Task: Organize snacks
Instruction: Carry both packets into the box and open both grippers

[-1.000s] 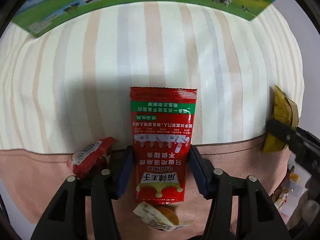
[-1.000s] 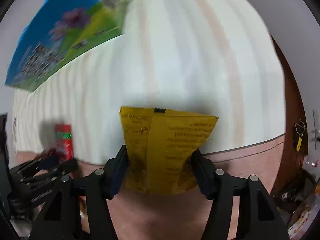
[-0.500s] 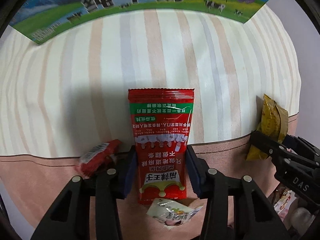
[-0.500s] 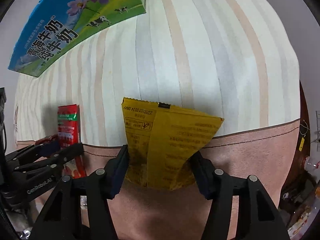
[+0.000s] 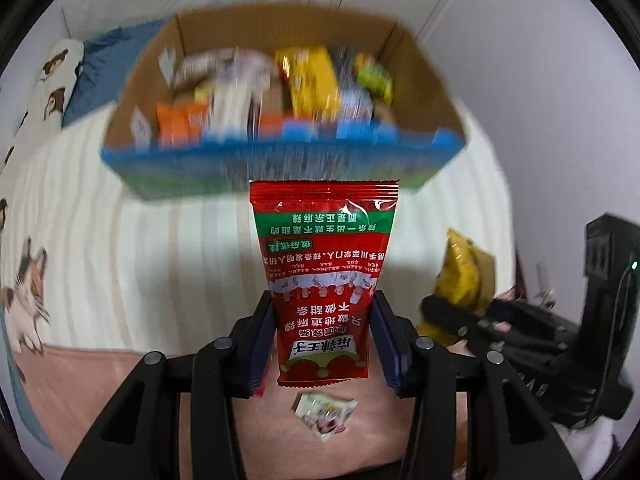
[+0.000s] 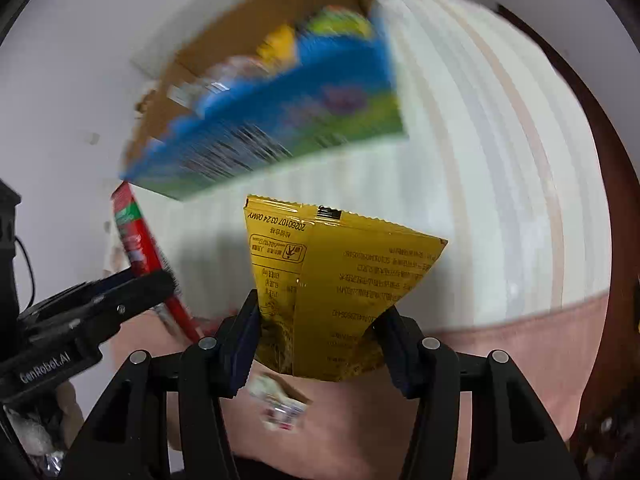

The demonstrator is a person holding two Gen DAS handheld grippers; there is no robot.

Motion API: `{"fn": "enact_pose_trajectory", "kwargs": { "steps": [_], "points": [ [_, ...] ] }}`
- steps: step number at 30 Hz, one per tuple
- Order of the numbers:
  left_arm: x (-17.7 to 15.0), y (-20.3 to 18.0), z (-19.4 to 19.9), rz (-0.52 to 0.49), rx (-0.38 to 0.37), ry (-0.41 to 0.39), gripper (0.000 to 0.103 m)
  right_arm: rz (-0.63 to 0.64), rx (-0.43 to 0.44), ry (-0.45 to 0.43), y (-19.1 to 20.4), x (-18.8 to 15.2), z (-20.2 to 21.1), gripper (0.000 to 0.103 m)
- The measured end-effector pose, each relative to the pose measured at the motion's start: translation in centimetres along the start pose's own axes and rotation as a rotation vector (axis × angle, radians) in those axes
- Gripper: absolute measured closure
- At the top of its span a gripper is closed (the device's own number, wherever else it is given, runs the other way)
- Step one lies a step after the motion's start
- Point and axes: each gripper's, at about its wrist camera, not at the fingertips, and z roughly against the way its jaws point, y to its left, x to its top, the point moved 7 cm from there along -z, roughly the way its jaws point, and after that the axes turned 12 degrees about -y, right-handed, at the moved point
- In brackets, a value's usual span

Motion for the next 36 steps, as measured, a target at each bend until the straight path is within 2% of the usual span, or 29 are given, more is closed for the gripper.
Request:
{"fn": "enact_pose_trajectory", "kwargs": {
  "steps": [2,5,9,12,16,22,30,31,32,34,36],
  "points": [
    [2.8,-0.2,1.0,0.01,-0.024,-0.03,0.06,0.019,0.04,-0.029,1.7,2.6,1.2,0.046],
    [8.2,0.0,0.5,0.002,-0.007,-0.08,0.06,0.037,0.065,-0.065,3.8,6.4,1.4,0.046],
    [13.5,1.2,-0.3,0.0,0.037,-0.11,0.06,0.087,0.004,-0.101,5.3,12.6,-0.3,0.046],
    [16.7,3.1,-2.4,0.018,0.077,-0.092,0.06,0.099,-0.043,-0.085,5.2,16.1,-2.5,0.046],
    [19.7,6.1,-6.8,0.036,0.127,-0.007,0.059,0.111,-0.11,-0.037,4.4,19.2,-6.1,0.046],
    [21.1,10.4,-13.7,0.065,0.206,0.124,0.059,0.108,-0.169,0.036,3.2,20.5,-10.5,0.046],
    [20.0,13.2,-18.7,0.058,0.268,0.242,0.057,0.085,-0.222,0.092,2.0,20.1,-14.2,0.044],
    [19.8,13.5,-18.9,0.078,0.262,0.252,0.056,0.081,-0.229,0.099,1.6,19.8,-14.4,0.039],
    [19.7,13.7,-19.0,0.09,0.254,0.254,0.054,0.079,-0.236,0.101,1.5,19.7,-14.6,0.027],
    [19.8,13.9,-19.1,0.104,0.236,0.238,0.045,0.082,-0.248,0.11,1.3,19.7,-14.9,0.012],
    [19.8,13.7,-19.1,0.104,0.214,0.23,0.027,0.076,-0.253,0.107,1.2,19.6,-15.0,0.011]
  ]
}}
